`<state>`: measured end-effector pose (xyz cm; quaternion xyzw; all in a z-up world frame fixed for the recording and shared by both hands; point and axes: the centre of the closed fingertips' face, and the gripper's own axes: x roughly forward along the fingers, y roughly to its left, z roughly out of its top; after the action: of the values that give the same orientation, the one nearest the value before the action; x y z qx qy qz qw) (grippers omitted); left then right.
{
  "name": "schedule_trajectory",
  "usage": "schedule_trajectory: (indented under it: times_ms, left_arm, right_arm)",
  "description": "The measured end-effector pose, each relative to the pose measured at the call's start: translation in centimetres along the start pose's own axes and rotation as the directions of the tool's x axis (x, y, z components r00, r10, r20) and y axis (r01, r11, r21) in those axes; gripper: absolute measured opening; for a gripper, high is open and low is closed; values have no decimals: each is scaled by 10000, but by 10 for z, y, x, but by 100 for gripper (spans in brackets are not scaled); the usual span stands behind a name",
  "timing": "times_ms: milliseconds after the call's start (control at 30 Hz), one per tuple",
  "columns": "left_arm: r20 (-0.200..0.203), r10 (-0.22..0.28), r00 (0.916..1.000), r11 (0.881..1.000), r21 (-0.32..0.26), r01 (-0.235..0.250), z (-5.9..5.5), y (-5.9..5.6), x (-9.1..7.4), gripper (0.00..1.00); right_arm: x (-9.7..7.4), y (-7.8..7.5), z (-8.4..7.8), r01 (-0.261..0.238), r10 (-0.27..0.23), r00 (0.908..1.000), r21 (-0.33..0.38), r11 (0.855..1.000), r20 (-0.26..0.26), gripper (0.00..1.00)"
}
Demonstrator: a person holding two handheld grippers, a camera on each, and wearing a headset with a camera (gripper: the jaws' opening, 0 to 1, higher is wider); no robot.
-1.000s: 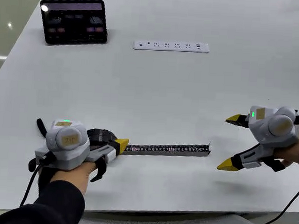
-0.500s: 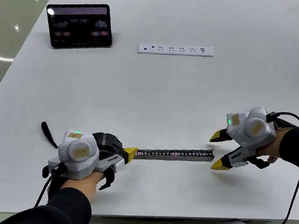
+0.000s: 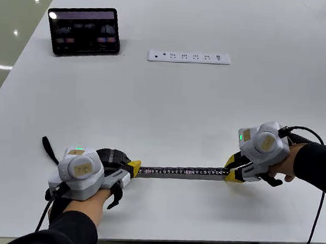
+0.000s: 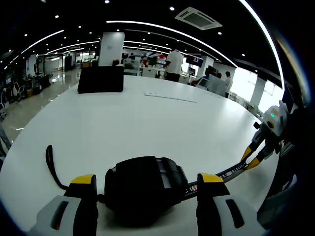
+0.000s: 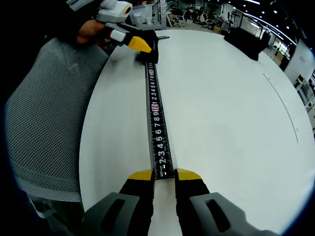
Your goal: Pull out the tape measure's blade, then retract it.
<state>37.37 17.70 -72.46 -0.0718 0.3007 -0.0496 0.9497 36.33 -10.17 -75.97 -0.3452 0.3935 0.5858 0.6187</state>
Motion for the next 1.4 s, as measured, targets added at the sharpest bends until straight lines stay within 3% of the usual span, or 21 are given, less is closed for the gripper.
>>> schedule_trajectory:
  times_ms: [100,167,300,433,600,767,1400]
  left_arm:
    - [-90,19,10000,10000,-42,-19,-1,0,1,72]
    - [-52,273,9996,9995,173,-272,0,6,1,64]
    - [-509,248,9984,9993,306,-233,-3,3,1,63]
    - [-694,324,9971,9972,689,-276,-4,3,1,61]
    - [-775,309,9965,9977,619,-261,-4,3,2,61]
    - [-823,263,9963,9984,521,-221,-5,2,1,61]
    - [-938,168,9954,9991,408,-130,-7,0,1,61]
  right_arm:
    - [1,0,1,71,-83,9996,-475,9988,-264,11]
    - [2,-1,1,68,-73,9995,-185,9998,-310,11]
    - [2,-2,1,-71,76,9999,407,9991,-116,10]
    - [2,-1,3,-87,101,9999,1004,9949,-131,10]
    - [4,0,6,-74,92,9996,620,9980,-283,10]
    - [5,-1,7,6,29,9990,757,9971,-457,11]
    - [6,-2,12,550,-544,9984,415,9976,-139,9]
